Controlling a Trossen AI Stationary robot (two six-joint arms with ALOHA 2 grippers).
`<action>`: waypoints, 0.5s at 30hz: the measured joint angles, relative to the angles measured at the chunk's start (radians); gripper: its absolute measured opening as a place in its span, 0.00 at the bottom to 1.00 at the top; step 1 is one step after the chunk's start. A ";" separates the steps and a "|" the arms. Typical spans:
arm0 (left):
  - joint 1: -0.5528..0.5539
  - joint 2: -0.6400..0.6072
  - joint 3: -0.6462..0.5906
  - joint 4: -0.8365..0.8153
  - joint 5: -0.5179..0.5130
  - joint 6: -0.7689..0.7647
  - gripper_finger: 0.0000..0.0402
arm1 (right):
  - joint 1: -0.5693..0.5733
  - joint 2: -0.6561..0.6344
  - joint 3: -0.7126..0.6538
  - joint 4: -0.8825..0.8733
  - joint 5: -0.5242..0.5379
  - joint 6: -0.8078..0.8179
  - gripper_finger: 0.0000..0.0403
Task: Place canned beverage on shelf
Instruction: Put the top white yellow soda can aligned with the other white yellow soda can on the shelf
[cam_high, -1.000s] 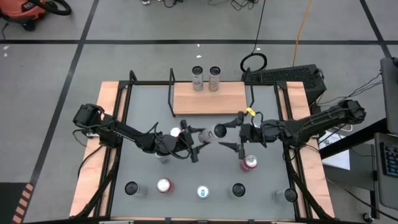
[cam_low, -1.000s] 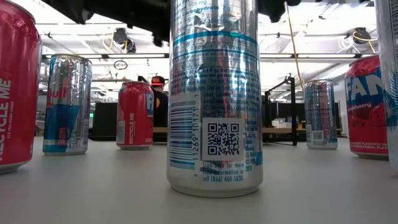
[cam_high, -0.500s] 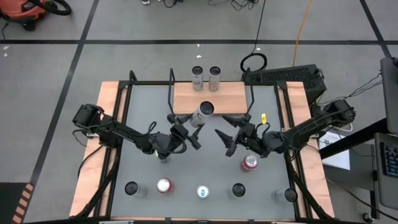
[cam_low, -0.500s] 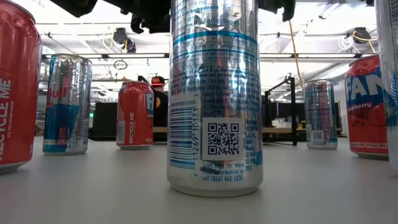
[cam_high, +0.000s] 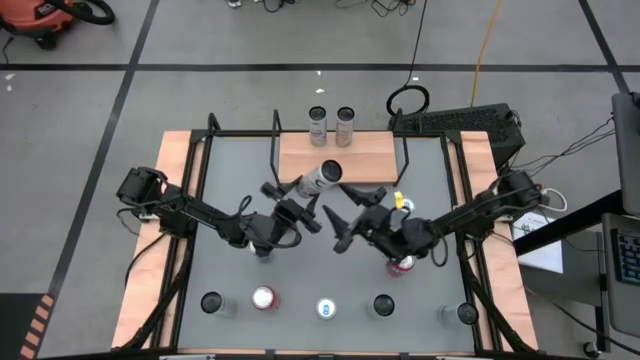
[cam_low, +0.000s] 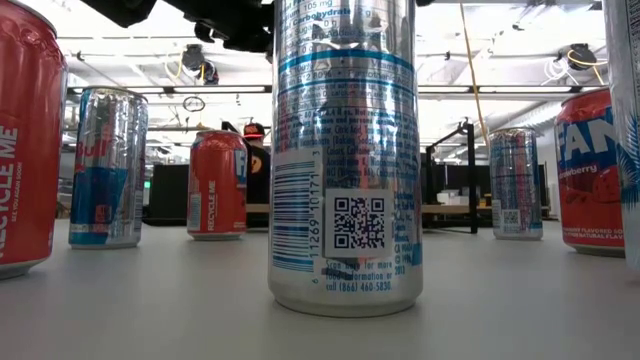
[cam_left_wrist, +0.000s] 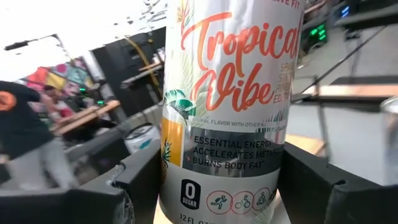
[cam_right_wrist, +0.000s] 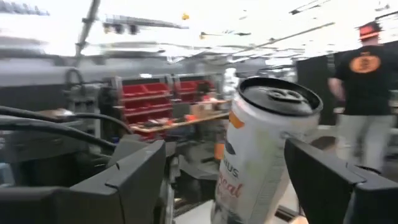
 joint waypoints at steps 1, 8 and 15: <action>0.000 0.000 0.000 0.000 -0.020 0.020 0.64 | 0.000 0.023 0.027 0.001 0.028 -0.015 0.73; -0.009 0.000 0.000 0.001 -0.070 0.104 0.63 | -0.017 0.126 0.135 -0.001 0.156 -0.018 0.73; -0.029 0.000 0.000 0.004 -0.092 0.191 0.63 | -0.030 0.134 0.129 0.005 0.181 0.046 0.73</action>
